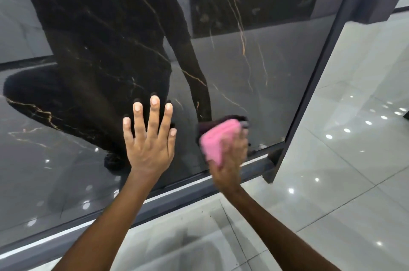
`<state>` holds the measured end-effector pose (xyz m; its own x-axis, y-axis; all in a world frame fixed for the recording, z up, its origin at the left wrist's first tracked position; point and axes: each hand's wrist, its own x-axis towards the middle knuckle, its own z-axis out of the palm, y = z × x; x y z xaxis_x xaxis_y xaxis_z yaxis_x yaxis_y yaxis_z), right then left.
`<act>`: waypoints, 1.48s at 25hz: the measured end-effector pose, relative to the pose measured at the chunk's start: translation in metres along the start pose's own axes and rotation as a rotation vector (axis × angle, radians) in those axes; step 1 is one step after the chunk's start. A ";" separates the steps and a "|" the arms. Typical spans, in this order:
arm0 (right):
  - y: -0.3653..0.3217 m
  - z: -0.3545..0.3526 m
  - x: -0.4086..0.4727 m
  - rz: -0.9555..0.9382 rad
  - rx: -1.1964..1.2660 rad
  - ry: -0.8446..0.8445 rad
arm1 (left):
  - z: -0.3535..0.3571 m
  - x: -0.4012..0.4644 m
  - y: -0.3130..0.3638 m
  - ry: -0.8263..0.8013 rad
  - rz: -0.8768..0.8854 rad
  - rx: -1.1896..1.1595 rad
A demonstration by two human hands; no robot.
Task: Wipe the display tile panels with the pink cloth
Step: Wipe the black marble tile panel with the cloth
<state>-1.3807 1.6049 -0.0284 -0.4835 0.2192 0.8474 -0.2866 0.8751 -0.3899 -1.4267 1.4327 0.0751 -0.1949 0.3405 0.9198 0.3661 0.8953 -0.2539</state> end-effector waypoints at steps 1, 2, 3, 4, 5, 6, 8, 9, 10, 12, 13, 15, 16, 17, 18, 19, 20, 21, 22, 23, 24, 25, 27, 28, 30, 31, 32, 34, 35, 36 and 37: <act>-0.008 0.000 0.014 -0.272 -0.088 -0.060 | -0.001 -0.002 -0.001 0.003 -0.005 -0.020; -0.001 -0.006 0.035 -0.468 -0.148 -0.051 | -0.002 -0.002 -0.001 0.004 -0.008 -0.041; 0.010 -0.015 0.059 -0.545 -0.165 0.014 | -0.002 -0.002 -0.001 0.009 -0.008 -0.054; 0.028 -0.026 0.077 -0.503 -0.152 0.103 | -0.001 -0.001 0.000 0.014 -0.006 -0.051; 0.047 -0.035 0.089 -0.360 -0.114 0.202 | 0.000 0.000 0.000 0.017 -0.005 -0.033; 0.066 -0.043 0.091 -0.158 -0.068 0.294 | 0.001 0.001 0.001 0.015 -0.008 -0.017; 0.089 -0.048 0.068 0.297 0.011 0.416 | 0.002 -0.001 0.002 0.007 -0.013 -0.009; 0.090 -0.044 0.053 0.505 0.041 0.462 | 0.001 -0.003 0.003 0.004 -0.012 -0.007; 0.085 -0.039 0.041 0.701 0.088 0.505 | 0.001 -0.004 0.003 0.001 -0.014 -0.004; 0.057 -0.029 0.030 1.025 0.228 0.544 | 0.002 -0.005 0.004 0.005 -0.009 0.010; 0.039 -0.025 0.031 1.110 0.259 0.523 | 0.004 -0.004 0.004 0.006 -0.005 0.021; 0.008 -0.014 0.027 1.183 0.268 0.467 | 0.006 -0.005 0.003 0.001 -0.007 0.029; -0.007 -0.008 0.023 1.197 0.293 0.441 | 0.007 -0.007 0.002 -0.003 -0.006 0.034; -0.022 -0.006 0.021 1.216 0.328 0.413 | 0.007 -0.009 0.002 -0.007 0.000 0.038; -0.035 -0.005 0.020 1.246 0.355 0.384 | 0.007 -0.009 0.001 -0.013 0.011 0.036; -0.047 -0.007 0.019 1.281 0.357 0.341 | 0.006 -0.009 0.000 -0.027 0.023 0.035; -0.057 -0.011 0.015 1.319 0.345 0.285 | 0.004 -0.010 0.000 -0.045 0.032 0.032; -0.065 -0.018 0.013 1.354 0.334 0.219 | 0.002 -0.013 0.000 -0.066 0.034 0.022; -0.069 -0.029 0.013 1.392 0.318 0.152 | 0.000 -0.014 0.000 -0.094 0.029 -0.012; -0.071 -0.041 0.017 1.421 0.297 0.083 | -0.003 -0.015 0.001 -0.128 0.023 -0.047; -0.070 -0.053 0.021 1.445 0.270 0.020 | -0.005 -0.013 0.001 -0.167 0.016 -0.079; -0.072 -0.065 0.028 1.460 0.236 -0.038 | -0.008 -0.009 0.001 -0.217 -0.002 -0.121; -0.081 -0.089 0.048 1.461 0.160 -0.138 | -0.019 -0.001 0.001 -0.341 -0.038 -0.216; -0.090 -0.100 0.057 1.447 0.134 -0.193 | -0.030 0.001 0.002 -0.424 -0.044 -0.235; -0.112 -0.125 0.078 1.431 0.111 -0.302 | -0.060 0.008 0.005 -0.650 -0.100 -0.318; -0.128 -0.142 0.091 1.434 0.107 -0.339 | -0.081 0.019 0.003 -0.763 -0.176 -0.389; -0.143 -0.158 0.103 1.434 0.097 -0.361 | -0.106 0.033 0.002 -0.876 -0.280 -0.469; -0.178 -0.196 0.139 1.435 0.077 -0.362 | -0.154 0.086 -0.006 -1.018 -0.608 -0.646; -0.199 -0.216 0.165 1.431 0.076 -0.365 | -0.174 0.121 -0.016 -1.042 -0.785 -0.741; -0.222 -0.236 0.192 1.424 0.083 -0.378 | -0.198 0.158 -0.026 -1.057 -0.925 -0.836; -0.247 -0.255 0.216 1.418 0.090 -0.399 | -0.224 0.193 -0.035 -1.056 -1.019 -0.922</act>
<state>-1.2040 1.5461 0.3431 -0.5841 0.7064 -0.3998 0.5675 0.0033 -0.8234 -1.2736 1.4031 0.3288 -0.9850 0.1513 -0.0825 0.0117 0.5362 0.8440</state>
